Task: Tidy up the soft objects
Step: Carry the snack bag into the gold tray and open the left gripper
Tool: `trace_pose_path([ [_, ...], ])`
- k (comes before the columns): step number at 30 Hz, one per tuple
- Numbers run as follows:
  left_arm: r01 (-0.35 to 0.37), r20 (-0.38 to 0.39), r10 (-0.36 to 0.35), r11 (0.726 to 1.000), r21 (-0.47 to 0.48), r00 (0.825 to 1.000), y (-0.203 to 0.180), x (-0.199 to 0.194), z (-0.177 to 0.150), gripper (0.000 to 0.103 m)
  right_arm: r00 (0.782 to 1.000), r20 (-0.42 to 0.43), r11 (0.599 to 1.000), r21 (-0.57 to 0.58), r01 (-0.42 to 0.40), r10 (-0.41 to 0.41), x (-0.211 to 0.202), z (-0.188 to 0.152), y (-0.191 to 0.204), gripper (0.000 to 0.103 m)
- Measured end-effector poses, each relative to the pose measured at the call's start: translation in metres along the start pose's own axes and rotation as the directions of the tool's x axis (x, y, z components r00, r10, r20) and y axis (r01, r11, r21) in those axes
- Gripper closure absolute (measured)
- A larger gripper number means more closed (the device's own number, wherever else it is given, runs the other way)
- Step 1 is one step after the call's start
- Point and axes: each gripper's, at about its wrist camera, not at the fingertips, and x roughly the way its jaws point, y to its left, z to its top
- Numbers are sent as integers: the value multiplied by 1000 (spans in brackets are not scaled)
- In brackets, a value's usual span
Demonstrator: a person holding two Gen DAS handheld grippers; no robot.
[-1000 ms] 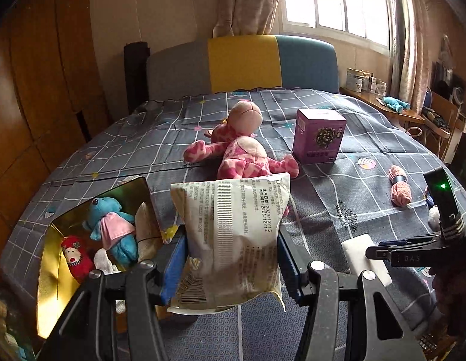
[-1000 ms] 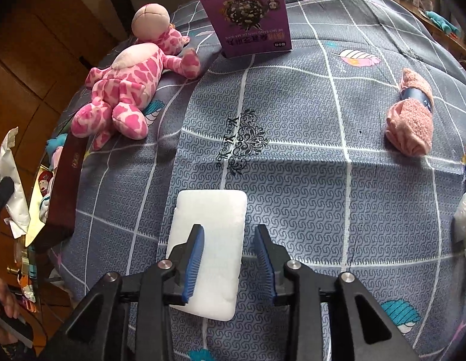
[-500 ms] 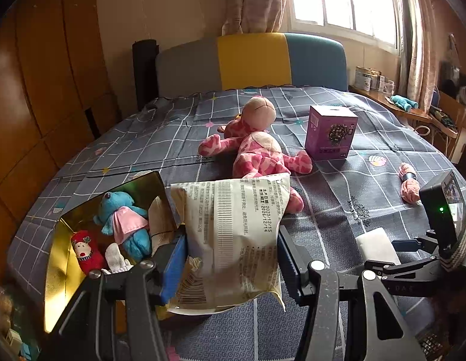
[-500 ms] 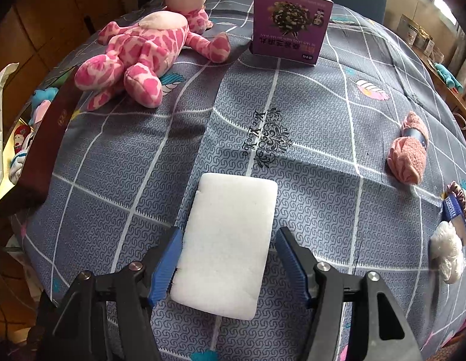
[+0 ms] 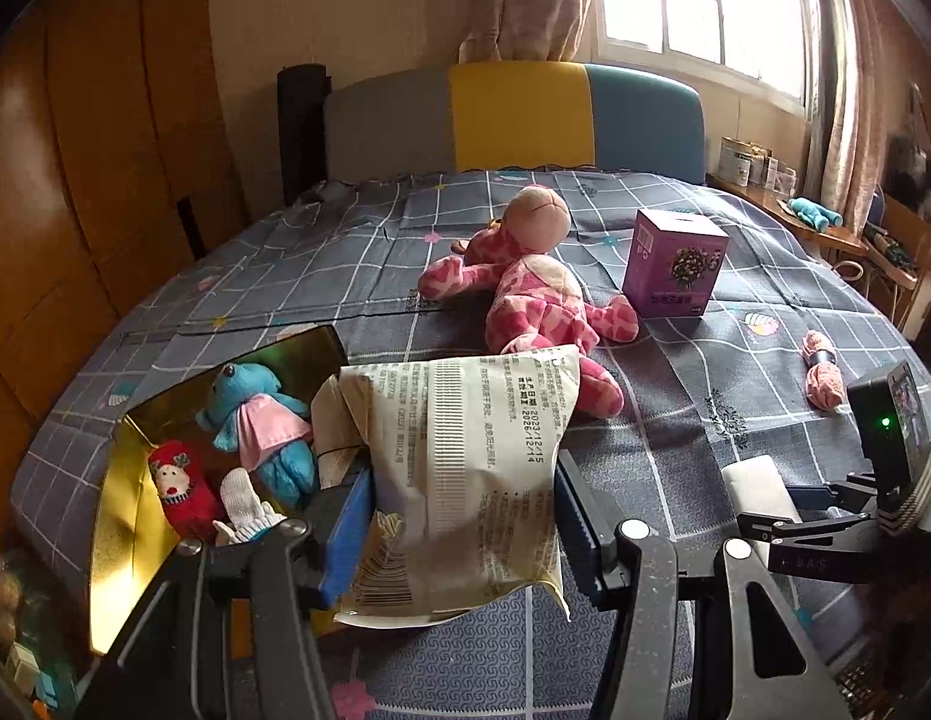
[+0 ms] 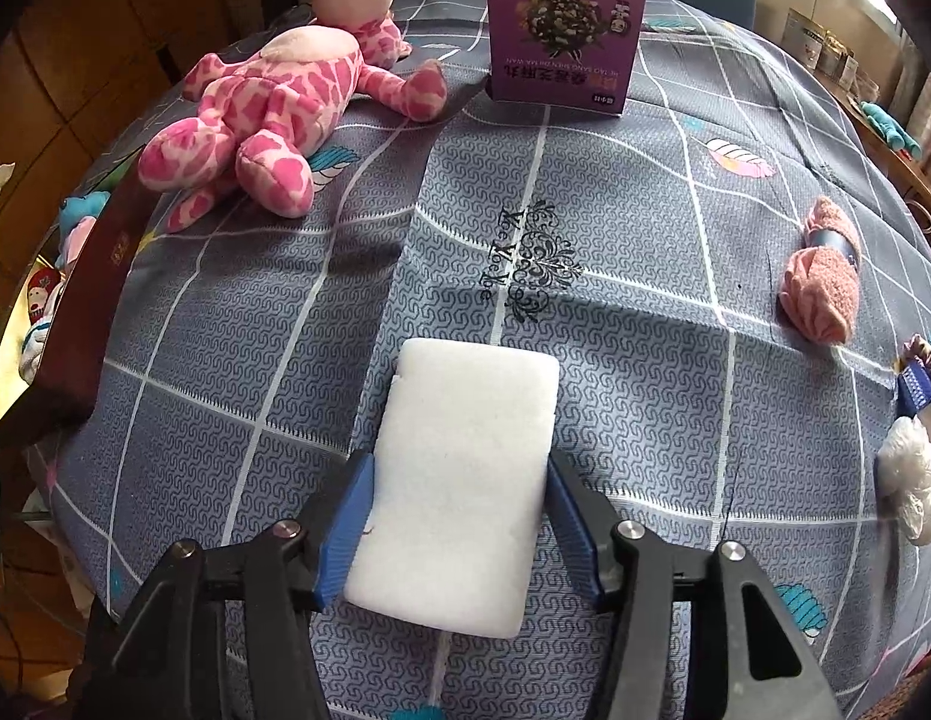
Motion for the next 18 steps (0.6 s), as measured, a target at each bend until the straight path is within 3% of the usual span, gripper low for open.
trace_pose_path([
  [5,1,-54,-9,989,-145,998,58,5,-3,46,1000,-1,1000,-7,12,-12,1,0,3,45],
  [12,-179,-146,140,935,-305,979,174,26,-17,46,1000,8,1000,-19,6,-6,1,-2,4,46],
  [18,-213,-231,128,896,-389,964,229,66,-19,46,1000,18,1000,-21,12,-11,-1,-4,5,46],
])
